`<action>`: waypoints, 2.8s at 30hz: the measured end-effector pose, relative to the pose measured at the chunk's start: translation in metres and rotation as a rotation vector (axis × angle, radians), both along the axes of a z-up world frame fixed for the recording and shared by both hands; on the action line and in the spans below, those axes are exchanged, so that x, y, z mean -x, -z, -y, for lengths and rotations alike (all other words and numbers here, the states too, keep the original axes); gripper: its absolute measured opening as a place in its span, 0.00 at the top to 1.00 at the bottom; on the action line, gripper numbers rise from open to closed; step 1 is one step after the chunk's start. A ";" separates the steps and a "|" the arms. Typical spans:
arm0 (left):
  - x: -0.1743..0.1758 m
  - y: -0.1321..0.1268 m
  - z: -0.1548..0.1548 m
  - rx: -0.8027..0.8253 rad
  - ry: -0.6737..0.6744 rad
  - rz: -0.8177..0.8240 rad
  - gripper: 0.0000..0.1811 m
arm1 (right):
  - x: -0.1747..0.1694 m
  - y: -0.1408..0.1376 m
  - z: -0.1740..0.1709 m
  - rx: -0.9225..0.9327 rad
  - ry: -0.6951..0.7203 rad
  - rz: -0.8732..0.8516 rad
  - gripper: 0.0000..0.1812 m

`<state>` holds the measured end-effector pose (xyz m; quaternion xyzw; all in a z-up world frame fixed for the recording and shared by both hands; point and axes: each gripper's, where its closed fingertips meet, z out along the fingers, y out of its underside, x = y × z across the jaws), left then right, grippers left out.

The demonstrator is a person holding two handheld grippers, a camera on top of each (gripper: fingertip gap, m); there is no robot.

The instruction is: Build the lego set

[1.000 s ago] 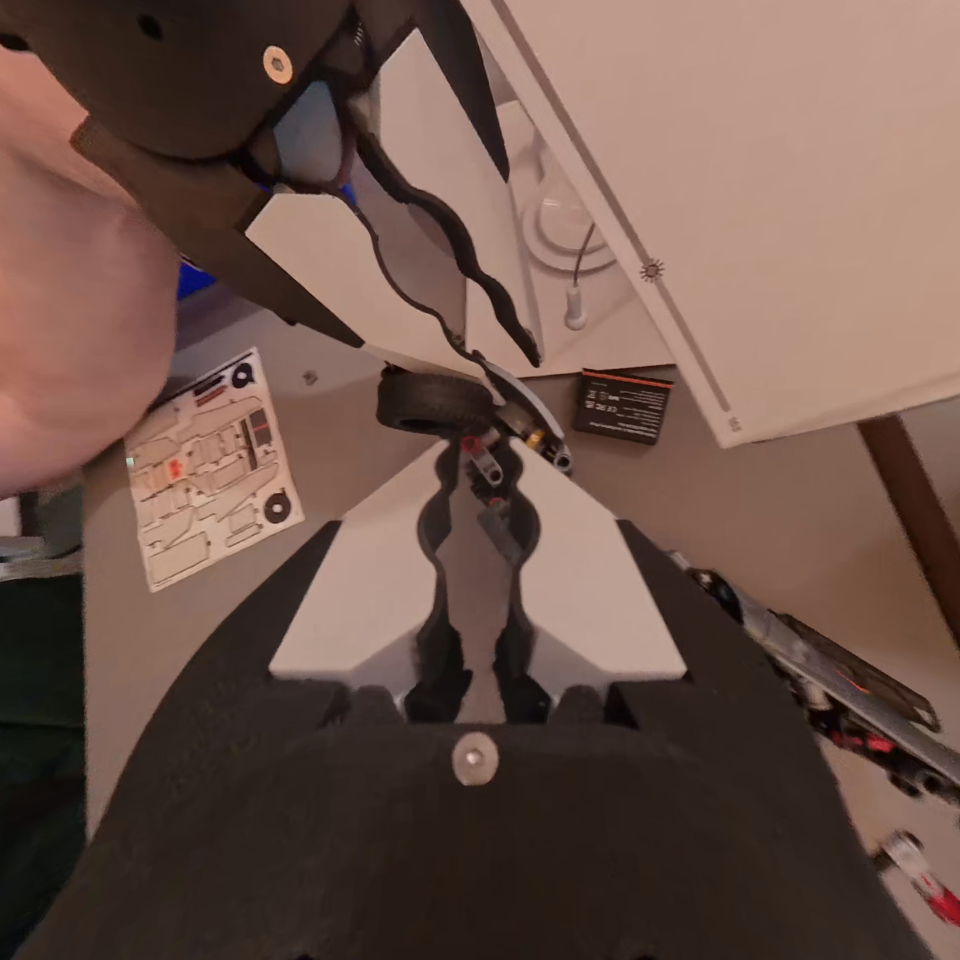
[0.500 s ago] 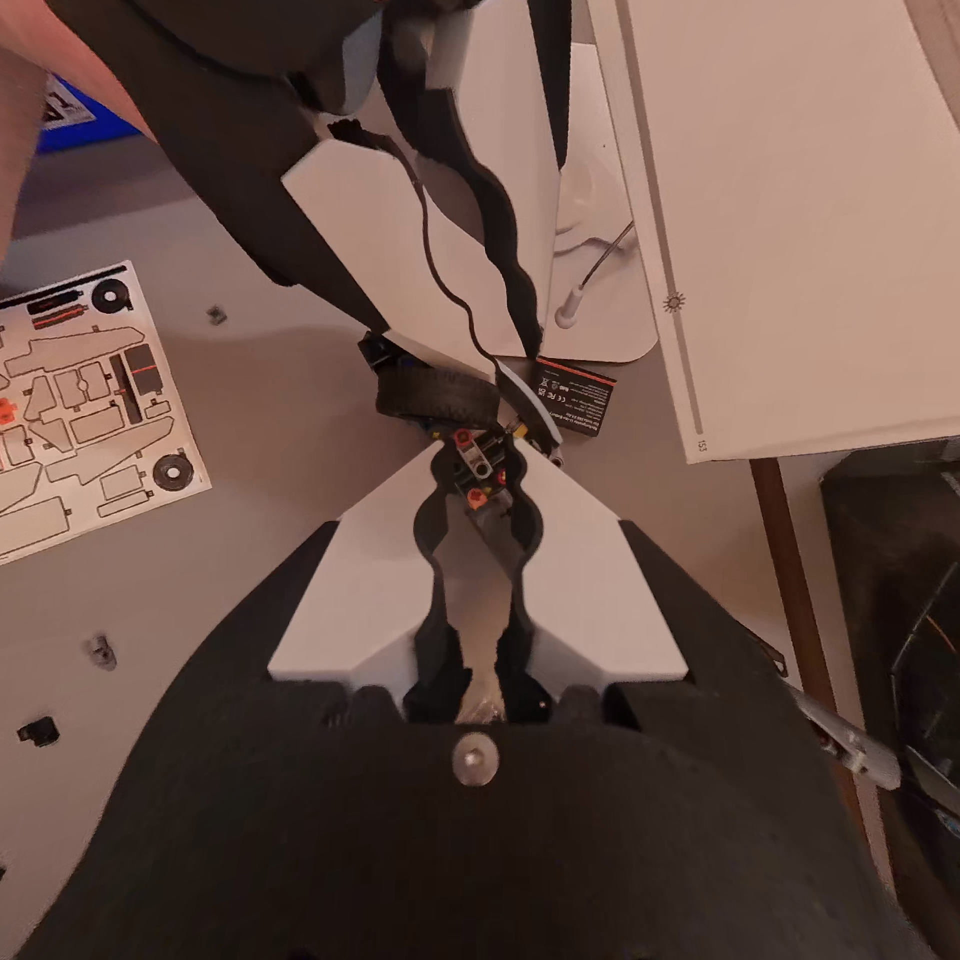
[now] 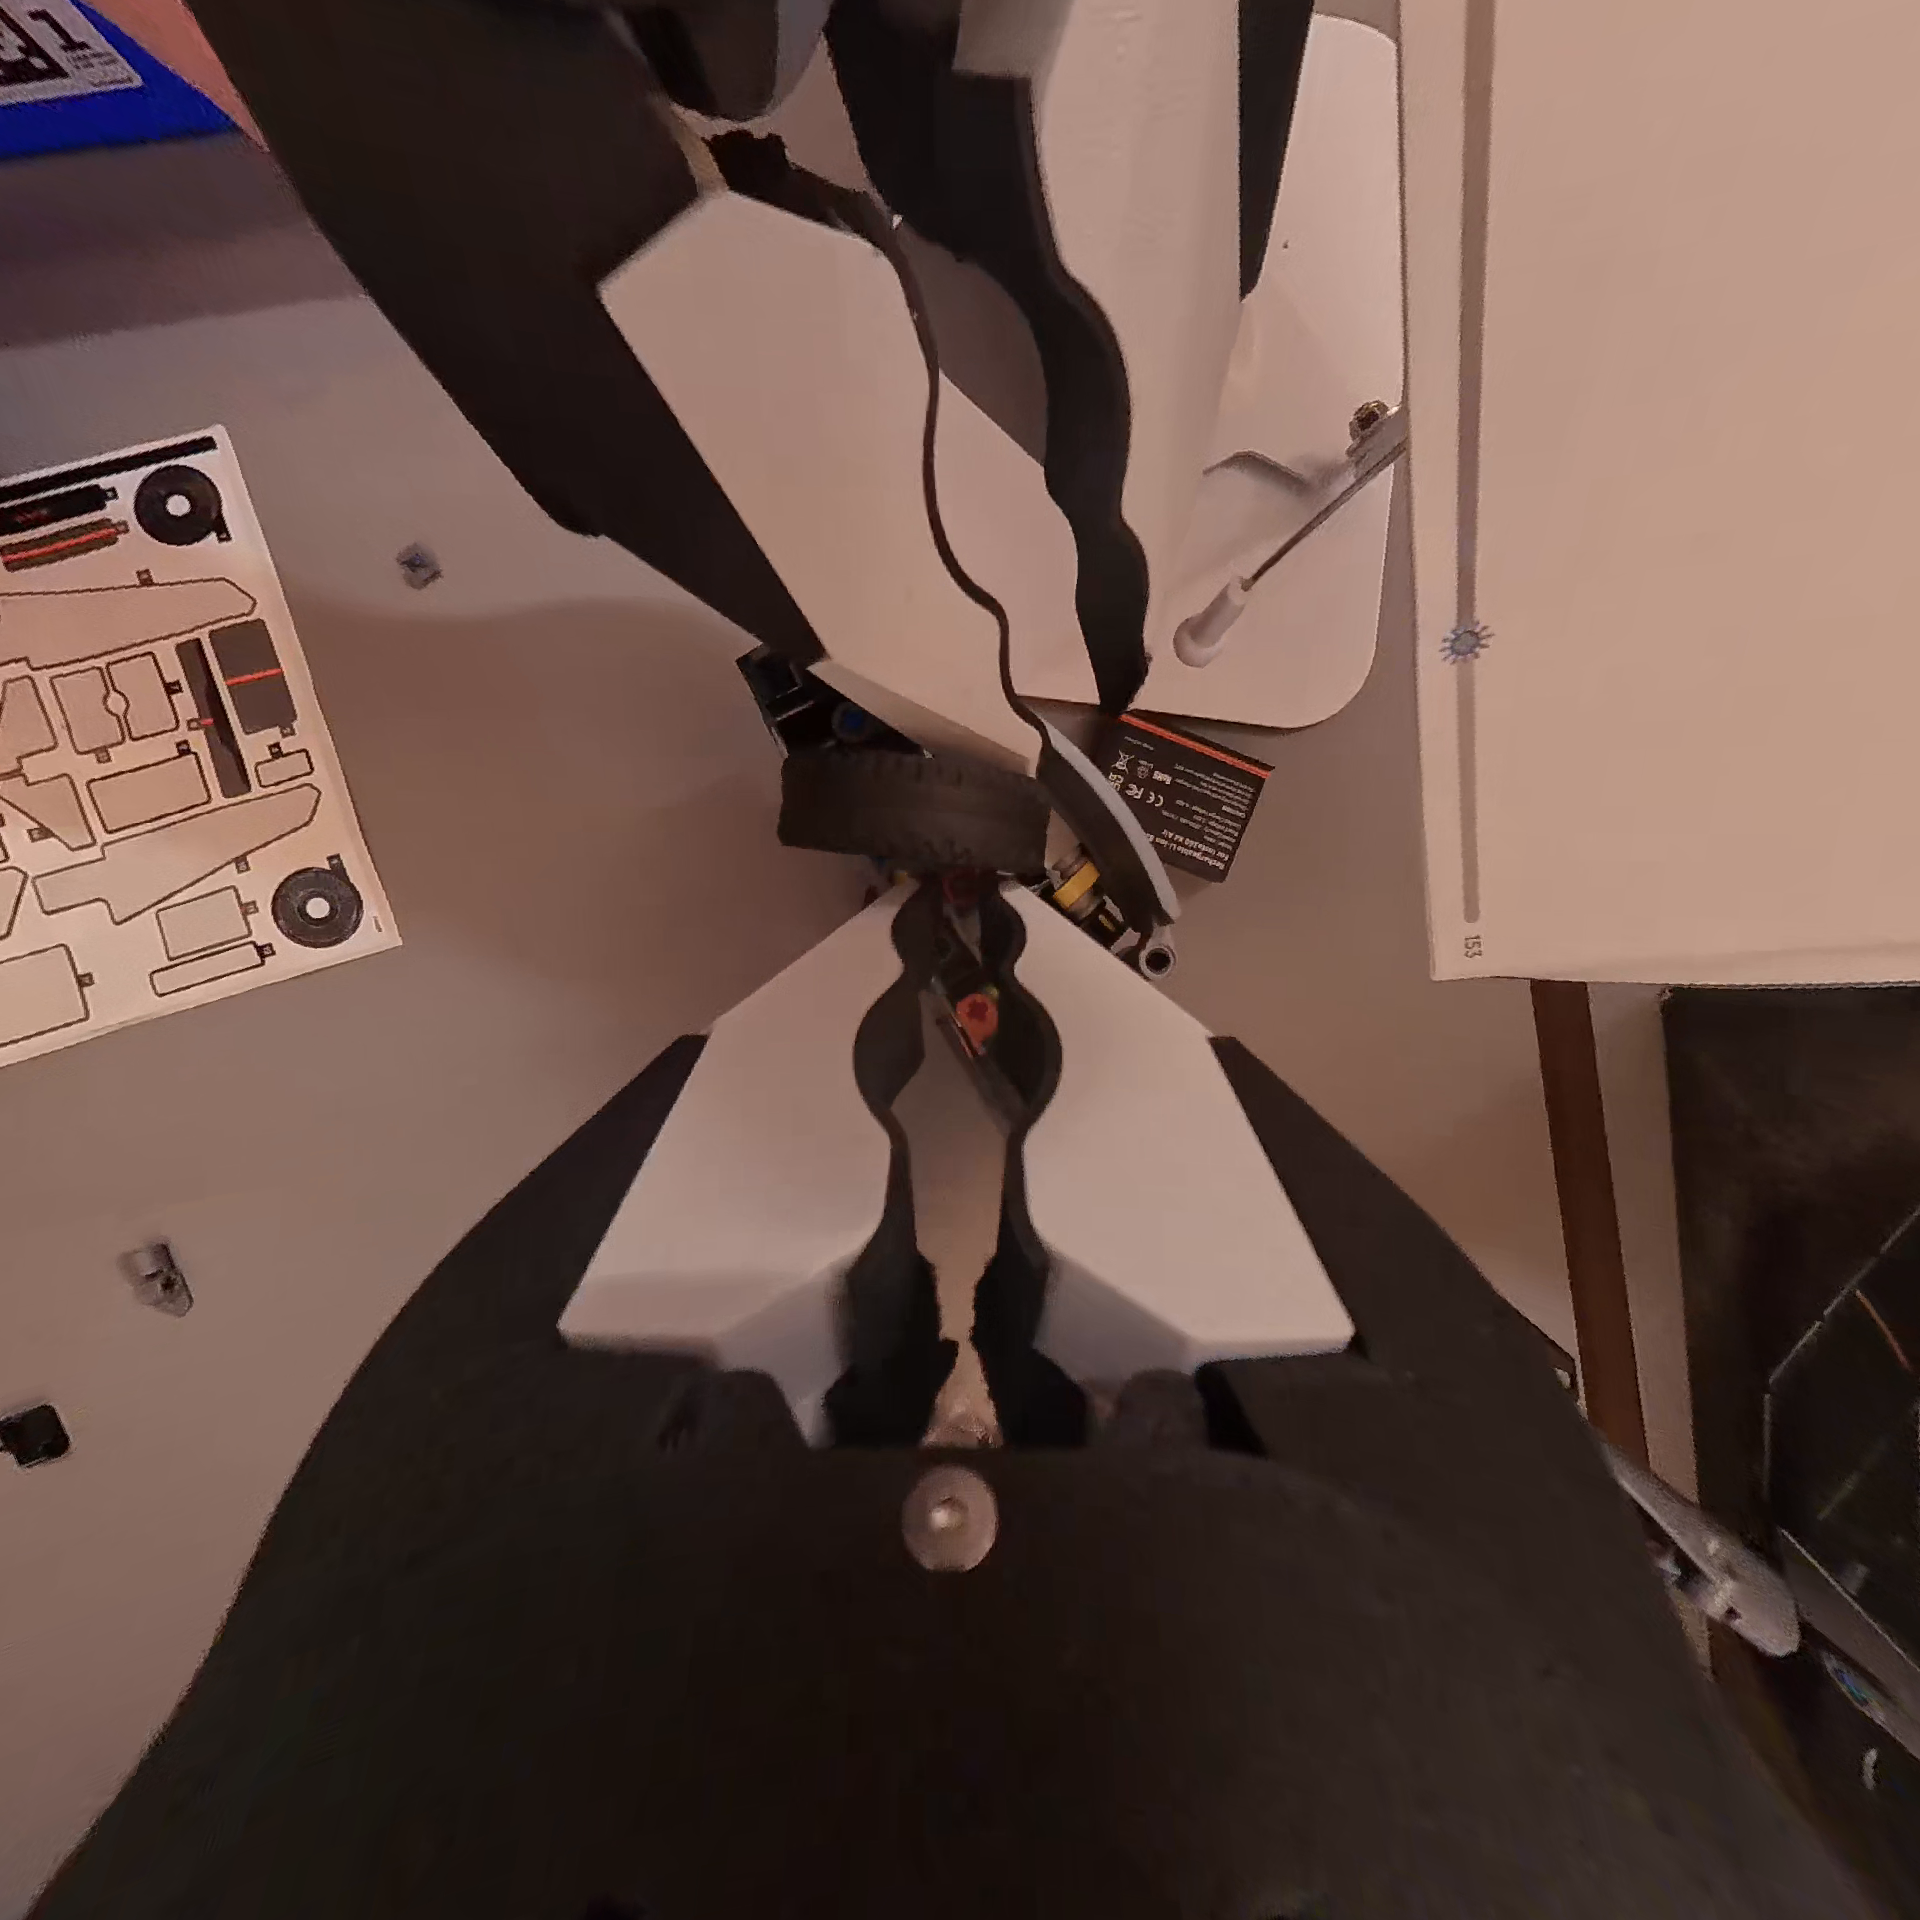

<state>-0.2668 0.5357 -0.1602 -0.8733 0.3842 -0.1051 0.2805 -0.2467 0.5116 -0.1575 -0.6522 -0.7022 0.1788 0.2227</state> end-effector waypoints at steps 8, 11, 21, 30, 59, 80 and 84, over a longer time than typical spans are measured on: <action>-0.001 -0.001 0.001 0.001 0.007 0.000 0.89 | -0.017 -0.007 -0.001 0.006 0.034 -0.003 0.89; -0.001 -0.001 0.001 -0.001 0.007 -0.004 0.90 | -0.021 -0.020 0.004 0.050 0.043 -0.064 0.85; 0.000 0.000 0.000 -0.010 -0.005 -0.027 0.93 | 0.005 -0.026 -0.001 -0.234 -0.043 -0.068 0.77; -0.002 0.000 0.002 -0.001 0.010 -0.018 0.90 | 0.001 -0.027 -0.006 -0.367 -0.046 -0.052 0.92; -0.008 -0.015 0.009 -0.035 0.034 -0.007 0.86 | -0.119 0.018 0.092 -0.174 0.002 0.032 0.96; -0.023 -0.004 0.021 -0.180 0.131 -0.161 0.89 | -0.129 0.078 0.122 -0.134 0.023 -0.070 0.96; -0.019 0.001 0.016 -0.172 0.117 -0.174 0.93 | -0.131 0.079 0.120 -0.114 0.025 -0.076 0.96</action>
